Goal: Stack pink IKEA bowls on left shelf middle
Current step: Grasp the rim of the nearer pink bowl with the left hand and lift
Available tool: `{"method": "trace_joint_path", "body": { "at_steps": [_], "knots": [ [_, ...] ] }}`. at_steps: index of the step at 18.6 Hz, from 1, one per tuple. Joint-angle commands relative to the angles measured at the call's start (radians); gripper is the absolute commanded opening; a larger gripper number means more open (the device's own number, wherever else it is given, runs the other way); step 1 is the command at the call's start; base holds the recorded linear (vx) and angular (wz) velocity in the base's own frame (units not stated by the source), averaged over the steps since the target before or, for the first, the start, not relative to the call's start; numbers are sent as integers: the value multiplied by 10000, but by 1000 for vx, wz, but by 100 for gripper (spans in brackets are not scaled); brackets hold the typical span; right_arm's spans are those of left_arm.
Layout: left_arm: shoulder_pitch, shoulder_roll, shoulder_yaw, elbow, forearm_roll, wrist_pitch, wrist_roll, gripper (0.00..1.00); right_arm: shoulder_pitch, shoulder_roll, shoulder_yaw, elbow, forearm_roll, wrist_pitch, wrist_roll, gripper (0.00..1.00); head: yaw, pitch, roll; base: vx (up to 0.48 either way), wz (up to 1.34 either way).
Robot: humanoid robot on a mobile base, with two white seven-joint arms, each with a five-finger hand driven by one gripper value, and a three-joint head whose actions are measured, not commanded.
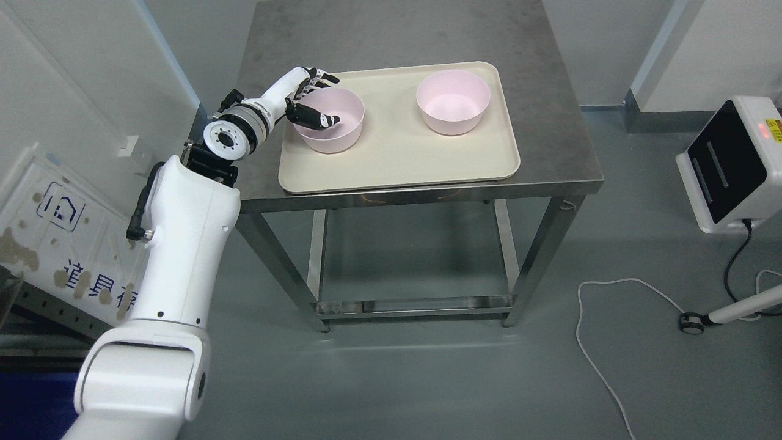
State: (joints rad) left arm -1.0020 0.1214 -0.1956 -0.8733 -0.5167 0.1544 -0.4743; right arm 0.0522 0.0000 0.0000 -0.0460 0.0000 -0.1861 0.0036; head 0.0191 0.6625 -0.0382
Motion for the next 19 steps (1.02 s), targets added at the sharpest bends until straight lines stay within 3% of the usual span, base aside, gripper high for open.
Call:
{"method": "trace_joint_path", "body": {
  "at_steps": [1,5,11,19],
  "knots": [
    [-288,-400,-284,556,-369,-86,3,54,0,-175,-107,0,77,5,-5,100,0,0,0,0,0],
    [-334,-477,-269,1078,-1582,-868,3,48,0,-175,-107,0,77,5,-5,100,0,0,0,0,0],
    [-334,-493,-85,1079,-1598,-1176,217,20,0,-175,-107,0,77,5,-5,100,0,0,0,0,0],
    [-334,-569,130,1017,-1583,-1406,233,4,0,-175,-107,0,77,5,10,100,0,0,0,0,0]
  ]
}}
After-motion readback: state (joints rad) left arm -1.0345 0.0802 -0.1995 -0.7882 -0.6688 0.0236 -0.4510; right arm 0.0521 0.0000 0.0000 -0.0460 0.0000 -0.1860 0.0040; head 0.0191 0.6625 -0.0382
